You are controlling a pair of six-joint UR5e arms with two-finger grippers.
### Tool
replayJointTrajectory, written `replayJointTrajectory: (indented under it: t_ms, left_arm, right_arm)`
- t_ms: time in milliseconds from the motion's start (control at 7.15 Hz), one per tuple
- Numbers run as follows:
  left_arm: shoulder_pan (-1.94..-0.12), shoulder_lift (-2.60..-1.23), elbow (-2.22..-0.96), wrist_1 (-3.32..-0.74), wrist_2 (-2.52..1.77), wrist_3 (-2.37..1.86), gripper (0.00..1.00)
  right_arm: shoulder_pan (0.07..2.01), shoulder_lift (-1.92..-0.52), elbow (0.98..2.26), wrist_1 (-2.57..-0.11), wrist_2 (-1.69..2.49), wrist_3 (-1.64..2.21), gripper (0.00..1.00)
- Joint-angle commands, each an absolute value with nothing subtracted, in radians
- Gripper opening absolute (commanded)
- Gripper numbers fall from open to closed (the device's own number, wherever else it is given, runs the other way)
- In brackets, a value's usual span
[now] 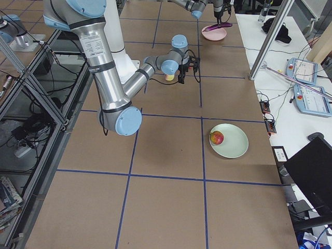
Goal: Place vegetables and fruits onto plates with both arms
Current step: 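Carry eggplant to pink plate with left gripper while right reaches for pale fruit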
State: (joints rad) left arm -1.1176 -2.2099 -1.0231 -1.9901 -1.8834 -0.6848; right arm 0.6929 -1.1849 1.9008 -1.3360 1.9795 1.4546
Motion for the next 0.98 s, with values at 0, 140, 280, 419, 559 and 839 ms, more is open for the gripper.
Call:
replayJointTrajectory:
  t_ms: [0,140,280,419,559,839]
  left_arm:
    - [-1.127,-2.232,-0.916,-2.063,-1.884,-0.678,0.99]
    - [-1.131,-2.23,-0.916,-2.089,-1.887,-0.683,1.0]
    - [-1.134,-2.233,-0.925,-2.092,-1.891,-0.689,1.0]
    - [-1.137,-2.23,-0.949,-2.092,-1.913,-0.69,1.0]
    - [-1.149,-2.226,-0.977,-2.091,-1.965,-0.692,1.0]
    - [-1.15,-2.204,-1.026,-2.092,-1.986,-0.715,1.0]
  right_arm:
    - [0.597,-1.17,1.902,-1.336,1.898,1.552,0.99]
    - [0.548,-1.139,1.893,-1.341,1.844,1.624,0.99]
    - [0.51,-1.105,1.891,-1.412,1.81,1.65,0.99]
    - [0.461,-1.067,1.879,-1.475,1.748,1.676,0.99]
    - [0.45,-1.043,1.847,-1.479,1.718,1.681,0.99]
    - [0.443,-0.974,1.76,-1.479,1.713,1.761,1.0]
